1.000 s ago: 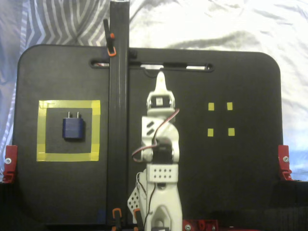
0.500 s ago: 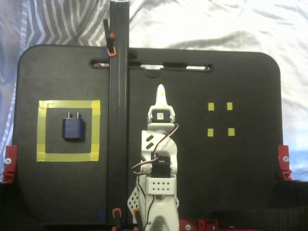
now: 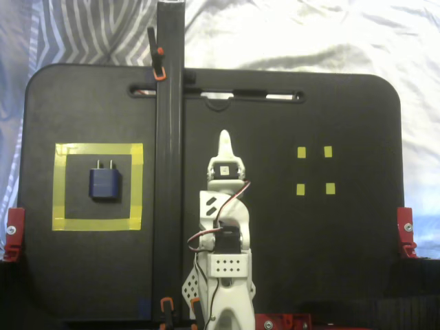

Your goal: Grasp a block and put it in the designated area.

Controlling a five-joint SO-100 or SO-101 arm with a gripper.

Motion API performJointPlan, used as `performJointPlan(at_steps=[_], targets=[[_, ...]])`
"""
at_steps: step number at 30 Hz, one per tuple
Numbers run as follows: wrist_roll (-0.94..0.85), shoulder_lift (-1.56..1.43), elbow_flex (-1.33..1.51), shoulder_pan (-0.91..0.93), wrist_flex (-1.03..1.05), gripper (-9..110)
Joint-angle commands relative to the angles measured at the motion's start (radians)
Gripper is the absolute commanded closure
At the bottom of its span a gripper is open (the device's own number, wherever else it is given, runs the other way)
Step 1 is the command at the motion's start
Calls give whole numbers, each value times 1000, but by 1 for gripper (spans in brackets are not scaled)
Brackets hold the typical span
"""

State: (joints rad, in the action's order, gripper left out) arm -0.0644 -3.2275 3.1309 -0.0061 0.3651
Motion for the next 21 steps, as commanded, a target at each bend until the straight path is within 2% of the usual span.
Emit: performJointPlan(at_steps=[1,21], targets=[[-3,-9,9,-11,8,102],[-9,-81,11,-34,328,102]])
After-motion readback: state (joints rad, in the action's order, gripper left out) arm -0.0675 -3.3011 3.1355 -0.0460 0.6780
